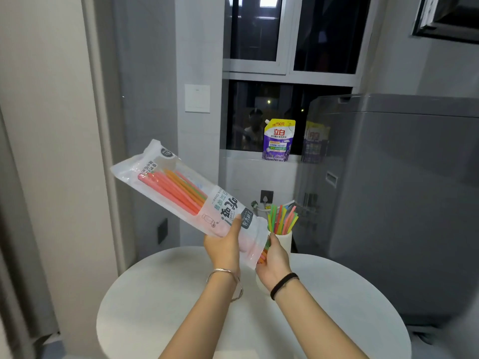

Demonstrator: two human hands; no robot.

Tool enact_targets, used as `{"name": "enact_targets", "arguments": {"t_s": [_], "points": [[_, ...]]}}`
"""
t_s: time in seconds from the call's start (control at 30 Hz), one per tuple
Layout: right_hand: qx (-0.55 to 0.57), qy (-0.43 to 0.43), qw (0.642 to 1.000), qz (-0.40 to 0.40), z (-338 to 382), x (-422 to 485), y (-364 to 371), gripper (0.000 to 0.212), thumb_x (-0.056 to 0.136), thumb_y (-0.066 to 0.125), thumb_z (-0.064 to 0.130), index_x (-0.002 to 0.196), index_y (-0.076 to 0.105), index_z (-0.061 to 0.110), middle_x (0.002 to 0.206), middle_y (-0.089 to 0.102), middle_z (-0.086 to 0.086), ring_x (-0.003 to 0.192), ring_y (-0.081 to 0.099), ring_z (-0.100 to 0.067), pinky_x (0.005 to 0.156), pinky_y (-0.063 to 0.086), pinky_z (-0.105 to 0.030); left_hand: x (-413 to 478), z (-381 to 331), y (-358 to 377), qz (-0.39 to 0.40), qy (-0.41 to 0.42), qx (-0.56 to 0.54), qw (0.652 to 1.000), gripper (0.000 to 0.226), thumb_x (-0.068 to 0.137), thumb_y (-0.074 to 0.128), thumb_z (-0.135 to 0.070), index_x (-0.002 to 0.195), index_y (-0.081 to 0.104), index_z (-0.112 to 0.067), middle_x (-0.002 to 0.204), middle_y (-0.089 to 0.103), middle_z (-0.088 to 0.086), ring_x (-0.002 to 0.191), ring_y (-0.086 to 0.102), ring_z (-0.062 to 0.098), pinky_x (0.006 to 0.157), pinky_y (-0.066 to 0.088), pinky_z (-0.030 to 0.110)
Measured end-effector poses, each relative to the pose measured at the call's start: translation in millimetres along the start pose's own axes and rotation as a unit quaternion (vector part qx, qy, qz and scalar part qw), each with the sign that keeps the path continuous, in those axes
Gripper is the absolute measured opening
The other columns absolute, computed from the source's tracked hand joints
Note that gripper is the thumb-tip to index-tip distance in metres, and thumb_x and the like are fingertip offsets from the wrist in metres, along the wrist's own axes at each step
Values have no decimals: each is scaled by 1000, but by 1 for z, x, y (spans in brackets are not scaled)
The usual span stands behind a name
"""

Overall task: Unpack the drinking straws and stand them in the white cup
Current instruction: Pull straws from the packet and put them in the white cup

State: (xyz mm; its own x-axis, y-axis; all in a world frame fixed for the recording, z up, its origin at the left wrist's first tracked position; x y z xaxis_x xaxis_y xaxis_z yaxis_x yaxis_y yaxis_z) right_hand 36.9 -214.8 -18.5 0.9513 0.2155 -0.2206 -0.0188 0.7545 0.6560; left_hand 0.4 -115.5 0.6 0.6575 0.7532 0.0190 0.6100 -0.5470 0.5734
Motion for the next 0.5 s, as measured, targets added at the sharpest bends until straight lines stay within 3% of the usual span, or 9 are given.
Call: {"name": "enact_targets", "arguments": {"t_s": [0.07,0.13,0.27,0.4,0.5], "points": [[-57,-26,998,-8,2,-3,-3,30,100,36,33,90,60,17,84,66,-5,75,62,-17,60,49,-28,-1,-3,-2,-11,-10,-13,1000,31,74,80,-8,100,67,-17,99,72,0,88,69,17,75,54,25],[-143,-67,987,-5,9,-7,-4,33,100,33,36,93,60,19,84,66,-3,75,62,-15,60,49,-27,-1,-4,-4,-24,-26,-29,999,39,73,80,-9,109,66,-12,102,70,3,89,68,19,71,53,24],[-320,-170,932,22,22,-12,-2,23,99,40,29,99,55,12,69,58,-1,56,51,-11,47,40,-19,0,-4,-11,-53,-47,-56,996,37,72,82,-13,104,65,-13,91,69,-4,75,65,6,55,50,12],[-351,-202,913,51,36,-15,-3,15,96,48,22,89,54,11,57,48,2,41,38,-6,40,32,-15,3,-1,-19,-79,-104,-101,986,41,72,81,-17,109,63,-13,96,68,-2,81,66,16,67,51,23],[-331,-219,917,42,54,-14,-8,16,96,49,20,84,57,13,52,39,2,36,34,-4,39,31,-14,7,4,-26,-86,-159,-132,975,36,76,78,-19,106,59,-14,98,66,-1,74,62,13,69,51,28]]}}
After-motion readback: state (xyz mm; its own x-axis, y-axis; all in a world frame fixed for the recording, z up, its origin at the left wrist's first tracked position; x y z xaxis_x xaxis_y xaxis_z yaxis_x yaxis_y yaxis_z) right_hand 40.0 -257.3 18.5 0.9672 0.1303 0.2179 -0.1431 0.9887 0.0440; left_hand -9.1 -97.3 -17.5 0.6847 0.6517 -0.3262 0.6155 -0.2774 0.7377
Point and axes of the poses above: each hand's wrist, its own x-axis towards the middle knuckle, its own y-axis out of the palm, z = x × y, the point moved 5 cm from there along x, towards the middle knuckle
